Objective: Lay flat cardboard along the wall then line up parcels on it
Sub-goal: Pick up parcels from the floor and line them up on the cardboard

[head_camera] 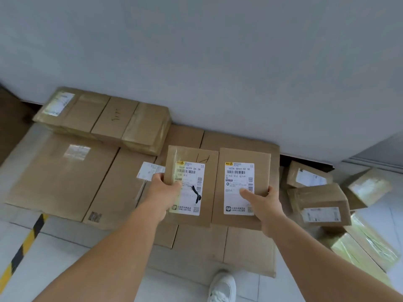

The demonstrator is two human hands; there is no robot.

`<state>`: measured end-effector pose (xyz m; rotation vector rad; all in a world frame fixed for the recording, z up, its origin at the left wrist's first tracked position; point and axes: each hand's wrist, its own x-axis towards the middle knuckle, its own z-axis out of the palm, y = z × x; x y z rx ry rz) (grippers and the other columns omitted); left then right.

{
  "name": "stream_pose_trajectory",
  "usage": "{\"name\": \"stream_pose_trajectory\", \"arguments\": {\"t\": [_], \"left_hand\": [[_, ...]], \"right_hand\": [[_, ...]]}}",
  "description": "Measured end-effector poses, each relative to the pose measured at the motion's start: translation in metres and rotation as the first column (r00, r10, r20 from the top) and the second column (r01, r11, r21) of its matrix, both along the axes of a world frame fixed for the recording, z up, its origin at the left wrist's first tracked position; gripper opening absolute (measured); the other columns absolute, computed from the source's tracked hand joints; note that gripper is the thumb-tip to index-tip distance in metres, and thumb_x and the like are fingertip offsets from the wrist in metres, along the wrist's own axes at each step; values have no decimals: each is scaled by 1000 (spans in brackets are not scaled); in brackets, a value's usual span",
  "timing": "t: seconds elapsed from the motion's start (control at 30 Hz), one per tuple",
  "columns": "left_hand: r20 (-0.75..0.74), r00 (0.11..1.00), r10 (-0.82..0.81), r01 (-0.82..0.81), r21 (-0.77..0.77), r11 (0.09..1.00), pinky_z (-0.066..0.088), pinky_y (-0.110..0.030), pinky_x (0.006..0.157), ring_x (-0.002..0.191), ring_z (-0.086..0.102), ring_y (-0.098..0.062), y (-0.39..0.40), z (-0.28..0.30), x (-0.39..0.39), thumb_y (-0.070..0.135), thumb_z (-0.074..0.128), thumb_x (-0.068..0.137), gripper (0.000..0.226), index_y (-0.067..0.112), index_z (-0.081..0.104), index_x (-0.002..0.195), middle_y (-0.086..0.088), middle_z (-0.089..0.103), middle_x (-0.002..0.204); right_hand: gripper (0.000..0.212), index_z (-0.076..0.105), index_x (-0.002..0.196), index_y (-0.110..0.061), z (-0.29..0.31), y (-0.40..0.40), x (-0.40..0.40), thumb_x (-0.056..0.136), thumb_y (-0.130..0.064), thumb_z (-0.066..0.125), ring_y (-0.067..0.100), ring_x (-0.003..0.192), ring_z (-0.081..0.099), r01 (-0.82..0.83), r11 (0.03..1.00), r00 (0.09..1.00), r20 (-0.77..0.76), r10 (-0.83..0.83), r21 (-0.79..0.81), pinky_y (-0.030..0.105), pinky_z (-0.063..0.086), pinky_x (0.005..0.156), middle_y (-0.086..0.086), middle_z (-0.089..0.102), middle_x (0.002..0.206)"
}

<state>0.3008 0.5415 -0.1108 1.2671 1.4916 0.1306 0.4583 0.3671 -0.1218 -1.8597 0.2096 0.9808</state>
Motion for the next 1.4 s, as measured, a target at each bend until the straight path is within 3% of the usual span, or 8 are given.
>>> {"name": "stream_pose_trajectory", "arguments": {"t": [0.27, 0.4, 0.53, 0.7, 0.8, 0.9, 1.1, 1.4], "left_hand": [[-93, 996, -4, 10, 60, 998, 54, -34, 73, 91, 61, -21, 69, -50, 27, 19, 57, 88, 44, 24, 42, 129, -2, 55, 116], [-45, 999, -2, 5, 82, 997, 49, -30, 70, 97, 58, -22, 100, -76, 39, 0, 50, 88, 52, 20, 34, 133, 3, 53, 107], [-85, 966, -245, 251, 66, 966, 49, -28, 81, 115, 49, -22, 126, -101, 52, 5, 63, 82, 80, 24, 14, 143, -3, 43, 135], [-362, 638, -680, 741, 46, 670, 22, -46, 116, 147, -2, -27, 143, -121, 40, 28, 81, 71, 113, 39, 0, 150, 2, -24, 155], [-520, 388, -761, 914, 111, 390, 8, -40, 117, 145, -13, -25, 155, -120, 41, 35, 74, 79, 103, 37, 1, 151, 1, -31, 154], [-553, 205, -807, 979, 111, 172, 3, -36, 117, 145, -21, -20, 170, -120, 49, 31, 66, 87, 94, 33, -1, 152, 0, -28, 156], [-582, 140, -801, 990, 110, 94, 0, -39, 117, 143, -24, -22, 200, -124, 65, 25, 63, 90, 90, 33, -2, 152, -1, -27, 156], [-593, 125, -796, 991, 107, 77, 0, -41, 117, 144, -24, -20, 234, -128, 92, 19, 64, 89, 93, 35, -3, 151, 2, -28, 155]], "right_hand": [[54, 47, 120, -26, -53, 68, 32, 76, -26, 78, 23, 92, 67, -57, 998, 994, -92, 54, -30, 50, 56, 81, -1, 65, 107], [49, 48, 115, -31, -84, 102, 43, 77, -27, 78, 18, 90, 66, -51, 998, 994, -100, 48, -30, 45, 56, 81, -4, 64, 108], [53, 47, 121, -31, -113, 128, 58, 79, -18, 75, 19, 104, 61, -71, 997, 993, -95, 73, 22, 45, 47, 98, -9, 64, 110], [100, 17, 146, -37, -130, 143, 51, 70, -6, 75, 19, 115, 53, -253, 961, 966, 27, 258, -116, 43, 49, 96, -1, 48, 139], [104, 1, 151, -39, -123, 150, 44, 79, -5, 67, 3, 122, 27, -485, 820, 826, 149, 544, -303, 23, 40, 86, -10, -7, 159], [101, -1, 151, -40, -124, 153, 47, 83, -8, 67, 12, 145, 11, -618, 679, 681, 163, 714, -395, 19, 35, 93, -9, -28, 155], [101, -2, 150, -43, -116, 179, 54, 84, -16, 69, 23, 143, 27, -629, 572, 585, 164, 794, -527, 30, 40, 103, -6, -30, 155], [94, 12, 148, -45, -115, 210, 68, 80, -22, 73, 23, 121, 52, -560, 585, 626, 163, 762, -587, 26, 47, 76, -13, -19, 158]]}}
